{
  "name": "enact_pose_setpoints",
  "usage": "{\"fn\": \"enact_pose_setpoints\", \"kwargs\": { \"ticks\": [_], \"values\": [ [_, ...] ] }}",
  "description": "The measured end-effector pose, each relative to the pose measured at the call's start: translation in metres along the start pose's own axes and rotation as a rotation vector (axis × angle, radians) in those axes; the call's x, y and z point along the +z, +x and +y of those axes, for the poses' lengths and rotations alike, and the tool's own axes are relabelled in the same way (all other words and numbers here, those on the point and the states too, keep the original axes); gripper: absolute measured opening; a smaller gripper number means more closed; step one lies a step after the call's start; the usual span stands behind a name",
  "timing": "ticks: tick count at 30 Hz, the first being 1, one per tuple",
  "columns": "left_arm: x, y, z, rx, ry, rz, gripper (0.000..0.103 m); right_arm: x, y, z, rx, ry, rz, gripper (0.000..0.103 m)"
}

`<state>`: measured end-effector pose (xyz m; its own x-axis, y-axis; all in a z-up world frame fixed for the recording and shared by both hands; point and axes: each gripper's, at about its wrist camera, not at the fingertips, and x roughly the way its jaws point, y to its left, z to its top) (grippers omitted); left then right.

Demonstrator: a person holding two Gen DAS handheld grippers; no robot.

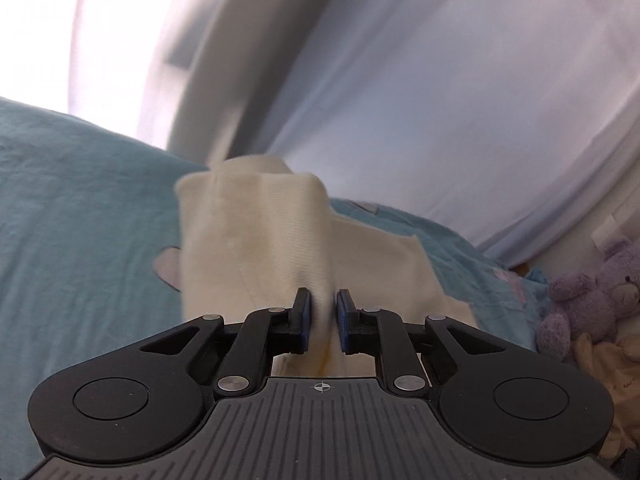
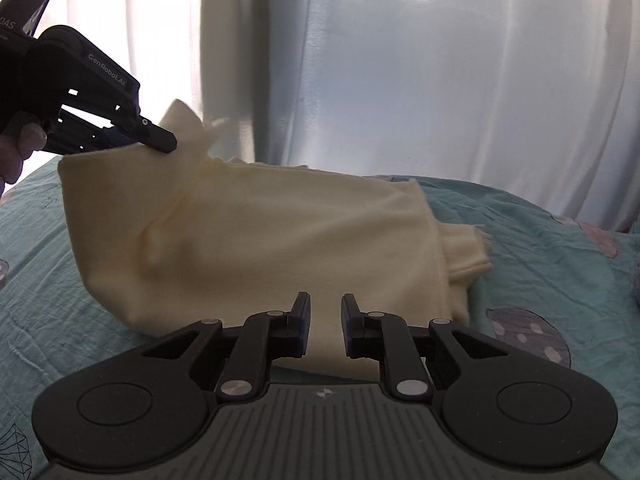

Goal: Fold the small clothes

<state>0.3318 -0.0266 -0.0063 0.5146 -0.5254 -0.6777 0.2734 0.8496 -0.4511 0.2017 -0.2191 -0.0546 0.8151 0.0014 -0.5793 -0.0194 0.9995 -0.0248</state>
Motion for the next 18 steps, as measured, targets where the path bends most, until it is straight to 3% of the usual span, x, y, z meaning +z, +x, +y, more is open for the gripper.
{"fn": "enact_pose_setpoints", "kwargs": {
  "ticks": [3,5,8,10,12,14,15,16,18],
  "values": [
    [-0.021,0.043,-0.016,-0.052,-0.002,0.120,0.009,-0.002,-0.001,-0.011,-0.019,0.027,0.007,0.016],
    [-0.038,0.064,-0.021,-0.013,0.016,0.203,0.008,-0.004,-0.001,-0.017,-0.025,0.034,0.019,0.016],
    [-0.049,0.037,-0.028,-0.033,0.091,0.163,0.010,-0.006,-0.003,-0.025,-0.022,0.045,0.036,0.016],
    [-0.046,0.001,-0.028,-0.083,0.088,0.103,0.013,-0.005,-0.004,-0.029,-0.015,0.043,0.028,0.016],
    [-0.038,-0.031,-0.025,-0.076,0.092,0.008,0.015,-0.004,-0.003,-0.029,-0.007,0.040,0.022,0.017],
    [-0.033,-0.055,-0.014,-0.001,0.081,-0.085,0.021,0.000,0.001,-0.026,0.009,0.043,0.023,0.017],
    [-0.029,-0.058,-0.007,0.051,0.067,-0.108,0.029,0.002,0.002,-0.024,0.023,0.046,0.022,0.017],
    [-0.027,-0.057,0.004,0.097,0.050,-0.111,0.036,0.004,0.003,-0.020,0.041,0.049,0.021,0.017],
    [-0.028,-0.045,0.029,0.201,0.014,-0.078,0.036,0.011,0.009,-0.015,0.083,0.051,0.029,0.020]
  ]
}}
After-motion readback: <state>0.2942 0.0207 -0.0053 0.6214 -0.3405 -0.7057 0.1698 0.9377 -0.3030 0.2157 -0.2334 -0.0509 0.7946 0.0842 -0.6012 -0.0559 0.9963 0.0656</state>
